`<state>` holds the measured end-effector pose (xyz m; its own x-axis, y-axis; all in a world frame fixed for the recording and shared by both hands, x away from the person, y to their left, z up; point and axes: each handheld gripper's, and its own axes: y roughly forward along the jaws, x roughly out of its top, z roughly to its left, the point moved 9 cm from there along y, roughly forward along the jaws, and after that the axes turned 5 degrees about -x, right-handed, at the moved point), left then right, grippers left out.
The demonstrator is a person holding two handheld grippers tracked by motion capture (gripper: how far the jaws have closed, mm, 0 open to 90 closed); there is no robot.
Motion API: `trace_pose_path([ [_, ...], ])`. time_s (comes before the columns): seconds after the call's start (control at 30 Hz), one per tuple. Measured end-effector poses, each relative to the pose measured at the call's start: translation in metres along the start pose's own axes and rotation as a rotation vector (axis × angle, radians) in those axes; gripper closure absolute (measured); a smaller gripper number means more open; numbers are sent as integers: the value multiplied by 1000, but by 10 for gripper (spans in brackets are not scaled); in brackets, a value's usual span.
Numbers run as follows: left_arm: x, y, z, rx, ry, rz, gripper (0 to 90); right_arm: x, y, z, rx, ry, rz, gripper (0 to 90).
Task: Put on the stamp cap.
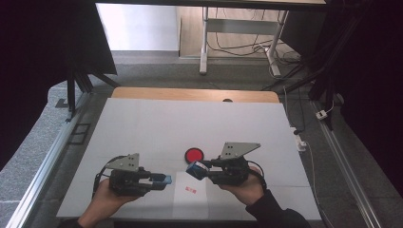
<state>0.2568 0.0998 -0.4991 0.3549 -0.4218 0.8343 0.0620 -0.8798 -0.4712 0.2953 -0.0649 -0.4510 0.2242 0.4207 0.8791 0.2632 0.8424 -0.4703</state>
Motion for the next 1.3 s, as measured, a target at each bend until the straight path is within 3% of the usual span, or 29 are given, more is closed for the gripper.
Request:
trace_pose_path([
  [0.33,10,17,2,-84,46,13,677,3,2,5,25,-23,-5,712],
  [0.87,18,45,9,-172,128,74,678,5,7,14,75,-60,1,712],
  [1.3,19,54,8,-229,169,101,679,3,13,22,96,-97,23,712],
])
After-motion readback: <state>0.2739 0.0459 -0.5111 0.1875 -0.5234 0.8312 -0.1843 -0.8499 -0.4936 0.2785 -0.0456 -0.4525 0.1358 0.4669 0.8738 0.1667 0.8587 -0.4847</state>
